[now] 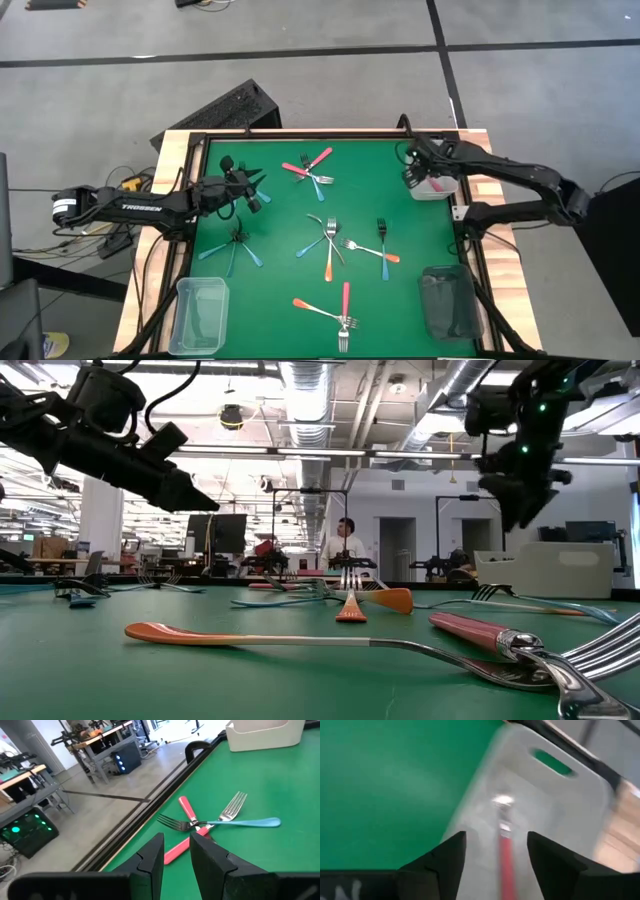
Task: Sort silverware by color (type)
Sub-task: Put the orange fork into the transparent bin
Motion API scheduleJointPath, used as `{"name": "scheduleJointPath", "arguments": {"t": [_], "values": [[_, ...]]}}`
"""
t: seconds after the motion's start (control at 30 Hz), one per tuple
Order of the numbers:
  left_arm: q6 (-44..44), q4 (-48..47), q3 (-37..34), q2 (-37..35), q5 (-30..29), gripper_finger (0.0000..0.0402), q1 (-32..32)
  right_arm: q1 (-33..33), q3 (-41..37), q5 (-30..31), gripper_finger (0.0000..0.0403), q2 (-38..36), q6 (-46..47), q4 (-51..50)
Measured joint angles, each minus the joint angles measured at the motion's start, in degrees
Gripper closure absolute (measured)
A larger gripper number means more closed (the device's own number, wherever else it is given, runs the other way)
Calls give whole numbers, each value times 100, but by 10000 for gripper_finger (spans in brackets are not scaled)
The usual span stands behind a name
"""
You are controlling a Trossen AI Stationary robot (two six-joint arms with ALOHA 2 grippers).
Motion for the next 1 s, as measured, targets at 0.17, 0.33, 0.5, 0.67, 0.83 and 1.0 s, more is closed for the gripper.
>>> {"name": "scheduleJointPath", "arguments": {"t": [0.17, 0.33, 0.5, 0.67, 0.83, 1.0], "values": [[-320, -9, 0, 0, 526, 317, 0, 1069, 2, -119, 170, -94, -41, 842], [-769, -104, 0, 0, 1165, 317, -24, 2038, 5, -116, 180, 202, 73, 1892], [-1087, -405, 0, 0, 1187, 317, -35, 2594, 7, -116, 181, 778, 208, 2800], [-1525, -607, 0, 0, 1610, 317, -37, 2880, 7, -540, 181, 1395, 516, 3136], [-1577, -605, 0, 0, 2111, 317, -193, 3207, 7, -926, 181, 2021, 865, 3094], [-1304, -504, 0, 0, 2018, 317, -418, 3584, 92, -1246, 182, 2436, 967, 3053]]}}
